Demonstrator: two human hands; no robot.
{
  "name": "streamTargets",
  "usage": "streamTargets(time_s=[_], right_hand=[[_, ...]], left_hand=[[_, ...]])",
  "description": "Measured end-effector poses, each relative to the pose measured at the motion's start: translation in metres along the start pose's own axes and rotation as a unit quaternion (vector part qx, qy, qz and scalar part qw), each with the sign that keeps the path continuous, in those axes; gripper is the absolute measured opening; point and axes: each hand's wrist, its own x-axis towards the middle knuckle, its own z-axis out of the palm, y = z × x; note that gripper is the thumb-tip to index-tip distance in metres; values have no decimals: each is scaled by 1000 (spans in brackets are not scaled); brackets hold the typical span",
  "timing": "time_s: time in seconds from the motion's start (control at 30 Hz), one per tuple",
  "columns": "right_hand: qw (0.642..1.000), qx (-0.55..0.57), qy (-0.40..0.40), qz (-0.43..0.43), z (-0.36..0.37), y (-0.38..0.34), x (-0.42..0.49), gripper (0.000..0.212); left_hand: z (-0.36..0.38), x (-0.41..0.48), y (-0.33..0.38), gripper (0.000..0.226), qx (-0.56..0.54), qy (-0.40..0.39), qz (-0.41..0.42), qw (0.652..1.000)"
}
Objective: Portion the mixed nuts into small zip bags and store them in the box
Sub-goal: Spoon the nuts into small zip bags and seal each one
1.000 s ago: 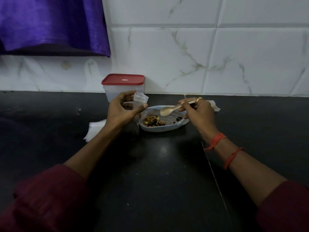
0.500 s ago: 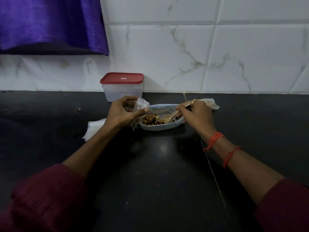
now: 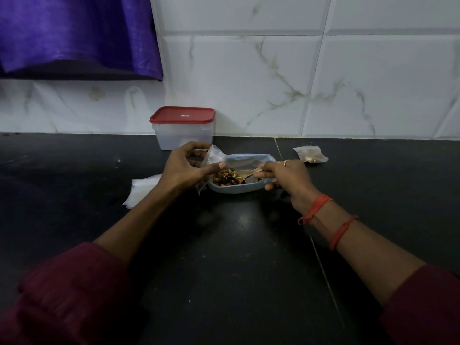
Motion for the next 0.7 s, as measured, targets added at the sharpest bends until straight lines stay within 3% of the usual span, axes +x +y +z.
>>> streamTargets(time_s=[0.13, 0.7], right_hand=[[1000, 0, -15, 2, 3, 2, -1, 14], [993, 77, 82, -18, -12, -11, -2, 19]], left_hand=[[0, 0, -1, 63, 4, -1, 4, 1000], [0, -3, -1, 68, 78, -13, 71, 994]])
